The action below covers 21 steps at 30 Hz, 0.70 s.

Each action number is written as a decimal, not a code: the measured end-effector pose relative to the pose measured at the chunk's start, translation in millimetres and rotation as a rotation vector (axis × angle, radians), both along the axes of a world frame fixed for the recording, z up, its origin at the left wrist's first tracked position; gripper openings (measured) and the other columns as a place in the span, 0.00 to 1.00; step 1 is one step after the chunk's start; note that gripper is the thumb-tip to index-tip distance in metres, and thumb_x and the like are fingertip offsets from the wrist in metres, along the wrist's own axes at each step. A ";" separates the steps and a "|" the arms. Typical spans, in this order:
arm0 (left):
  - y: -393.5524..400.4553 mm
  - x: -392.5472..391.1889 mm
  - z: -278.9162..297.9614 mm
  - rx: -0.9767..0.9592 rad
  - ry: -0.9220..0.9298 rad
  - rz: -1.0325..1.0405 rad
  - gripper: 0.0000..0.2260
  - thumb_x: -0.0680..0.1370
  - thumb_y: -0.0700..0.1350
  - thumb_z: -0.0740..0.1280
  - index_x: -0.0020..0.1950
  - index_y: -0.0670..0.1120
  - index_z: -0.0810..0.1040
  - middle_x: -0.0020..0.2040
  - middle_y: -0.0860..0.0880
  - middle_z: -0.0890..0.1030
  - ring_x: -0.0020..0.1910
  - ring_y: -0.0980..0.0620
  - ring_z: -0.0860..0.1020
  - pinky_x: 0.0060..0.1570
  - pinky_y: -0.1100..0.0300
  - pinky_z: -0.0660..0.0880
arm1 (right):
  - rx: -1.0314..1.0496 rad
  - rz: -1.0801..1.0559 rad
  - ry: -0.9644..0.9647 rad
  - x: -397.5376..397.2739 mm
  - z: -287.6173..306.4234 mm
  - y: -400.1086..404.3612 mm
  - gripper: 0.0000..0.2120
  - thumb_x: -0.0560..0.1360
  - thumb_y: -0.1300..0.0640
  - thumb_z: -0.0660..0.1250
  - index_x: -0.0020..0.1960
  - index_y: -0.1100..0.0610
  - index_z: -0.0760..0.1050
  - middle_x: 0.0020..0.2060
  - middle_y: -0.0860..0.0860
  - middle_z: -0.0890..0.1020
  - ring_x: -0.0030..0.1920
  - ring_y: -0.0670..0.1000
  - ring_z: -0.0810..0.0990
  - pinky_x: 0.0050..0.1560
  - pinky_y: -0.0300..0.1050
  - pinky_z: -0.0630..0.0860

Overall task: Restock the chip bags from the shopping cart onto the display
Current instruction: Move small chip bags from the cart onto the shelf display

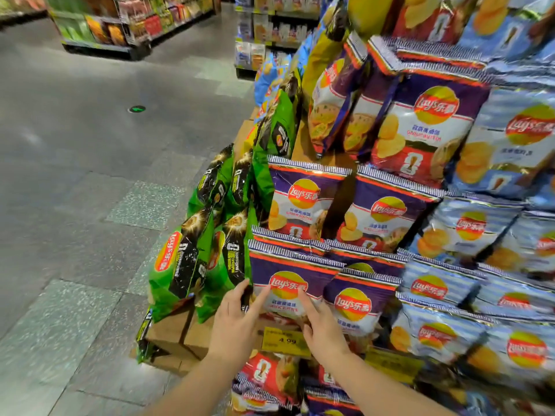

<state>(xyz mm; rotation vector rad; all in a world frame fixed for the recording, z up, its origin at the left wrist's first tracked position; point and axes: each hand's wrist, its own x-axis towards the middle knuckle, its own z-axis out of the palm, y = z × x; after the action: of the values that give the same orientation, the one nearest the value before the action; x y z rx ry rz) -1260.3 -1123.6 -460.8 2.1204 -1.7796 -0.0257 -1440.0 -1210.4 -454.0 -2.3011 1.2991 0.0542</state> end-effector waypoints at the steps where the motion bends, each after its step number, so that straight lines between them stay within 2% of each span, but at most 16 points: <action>1: 0.2 0.8 -1.2 -0.013 -0.015 0.000 0.54 0.53 0.41 0.83 0.72 0.55 0.57 0.64 0.40 0.67 0.59 0.40 0.67 0.46 0.43 0.78 | 0.004 0.014 0.009 1.8 -3.9 -1.1 0.37 0.81 0.61 0.54 0.65 0.47 0.23 0.71 0.52 0.59 0.69 0.51 0.64 0.65 0.38 0.64; 3: 2.7 2.6 -2.3 -0.071 -0.051 -0.005 0.52 0.55 0.44 0.83 0.72 0.54 0.57 0.64 0.41 0.66 0.61 0.40 0.67 0.52 0.39 0.74 | 0.015 0.029 0.014 6.2 -6.7 -1.9 0.41 0.80 0.63 0.56 0.65 0.46 0.22 0.72 0.52 0.58 0.68 0.52 0.65 0.61 0.38 0.69; 6: 7.2 2.0 -3.4 -0.109 -0.141 -0.077 0.54 0.55 0.45 0.82 0.74 0.54 0.56 0.68 0.44 0.65 0.65 0.42 0.66 0.58 0.43 0.64 | 0.078 -0.031 0.014 12.7 -3.0 1.5 0.45 0.78 0.66 0.59 0.69 0.39 0.26 0.76 0.53 0.48 0.73 0.54 0.60 0.56 0.36 0.70; 8: 7.6 -0.4 -9.7 -0.051 -0.188 -0.142 0.58 0.56 0.44 0.81 0.77 0.54 0.50 0.76 0.48 0.58 0.74 0.45 0.57 0.65 0.45 0.58 | 0.039 -0.049 0.013 12.2 -3.9 5.6 0.47 0.78 0.66 0.60 0.65 0.34 0.24 0.77 0.54 0.41 0.75 0.56 0.58 0.57 0.39 0.71; 10: 5.2 -3.7 -21.2 0.013 -0.241 -0.175 0.59 0.57 0.45 0.81 0.78 0.51 0.47 0.79 0.48 0.47 0.77 0.47 0.47 0.71 0.44 0.49 | 0.000 -0.054 -0.017 7.4 -8.4 10.3 0.45 0.80 0.63 0.60 0.64 0.34 0.25 0.76 0.55 0.40 0.73 0.56 0.62 0.58 0.41 0.71; 11: 4.2 -5.7 -26.5 0.057 -0.257 -0.182 0.59 0.56 0.45 0.81 0.78 0.49 0.48 0.79 0.47 0.46 0.77 0.46 0.45 0.71 0.43 0.46 | -0.026 -0.064 -0.038 4.8 -11.0 12.3 0.42 0.80 0.61 0.58 0.66 0.35 0.26 0.76 0.55 0.41 0.73 0.55 0.62 0.60 0.41 0.70; 13: 3.3 -8.4 -34.4 0.127 -0.267 -0.187 0.55 0.55 0.45 0.82 0.76 0.47 0.56 0.79 0.45 0.46 0.77 0.45 0.45 0.70 0.42 0.48 | -0.073 -0.092 -0.032 1.8 -10.5 18.5 0.38 0.81 0.56 0.57 0.69 0.40 0.28 0.76 0.56 0.44 0.73 0.54 0.61 0.64 0.40 0.68; 14: 3.4 -9.0 -37.8 0.135 -0.271 -0.186 0.52 0.55 0.46 0.82 0.74 0.47 0.59 0.79 0.44 0.46 0.77 0.44 0.45 0.69 0.42 0.51 | -0.146 -0.105 -0.045 1.0 -9.7 21.1 0.40 0.80 0.55 0.61 0.72 0.41 0.30 0.74 0.57 0.50 0.72 0.55 0.62 0.63 0.40 0.70; 15: 3.6 -9.4 -39.7 0.139 -0.270 -0.186 0.51 0.55 0.47 0.82 0.73 0.47 0.60 0.79 0.44 0.46 0.77 0.44 0.45 0.68 0.42 0.52 | -0.251 -0.104 -0.068 -1.3 -9.0 22.1 0.47 0.75 0.54 0.69 0.75 0.42 0.35 0.71 0.58 0.57 0.69 0.56 0.67 0.59 0.40 0.74; 17: 3.6 -10.8 -39.5 0.137 -0.258 -0.188 0.54 0.55 0.47 0.82 0.75 0.48 0.57 0.79 0.43 0.47 0.77 0.42 0.46 0.68 0.40 0.51 | -0.371 -0.058 -0.063 -9.1 -11.4 20.4 0.60 0.59 0.52 0.81 0.77 0.45 0.44 0.60 0.57 0.68 0.59 0.55 0.72 0.49 0.42 0.79; 18: 3.1 -11.8 -38.1 0.132 -0.261 -0.186 0.56 0.55 0.47 0.82 0.76 0.48 0.54 0.79 0.43 0.46 0.77 0.41 0.46 0.70 0.40 0.49 | -0.457 -0.030 -0.067 -12.5 -13.8 17.9 0.64 0.55 0.53 0.83 0.77 0.46 0.44 0.58 0.57 0.69 0.57 0.55 0.70 0.48 0.45 0.80; 19: 2.8 -13.2 -35.7 0.128 -0.270 -0.184 0.58 0.55 0.48 0.82 0.77 0.49 0.52 0.78 0.43 0.46 0.77 0.41 0.46 0.71 0.40 0.46 | -0.525 0.001 -0.086 -15.4 -16.3 15.6 0.65 0.54 0.55 0.83 0.78 0.48 0.44 0.58 0.58 0.68 0.58 0.56 0.69 0.51 0.49 0.79; 21: -0.2 -13.3 -28.6 0.109 -0.296 -0.205 0.60 0.55 0.48 0.81 0.78 0.49 0.47 0.78 0.43 0.45 0.77 0.41 0.45 0.72 0.41 0.43 | -0.637 0.055 -0.126 -18.6 -17.8 11.5 0.60 0.55 0.56 0.83 0.76 0.50 0.51 0.62 0.59 0.65 0.63 0.59 0.67 0.58 0.56 0.74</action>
<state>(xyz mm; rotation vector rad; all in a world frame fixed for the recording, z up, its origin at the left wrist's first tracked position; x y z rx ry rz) -1273.7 -1123.8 -489.4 2.0933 -2.2088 0.1481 -1458.6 -1198.9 -471.8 -2.8007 1.3181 -0.5534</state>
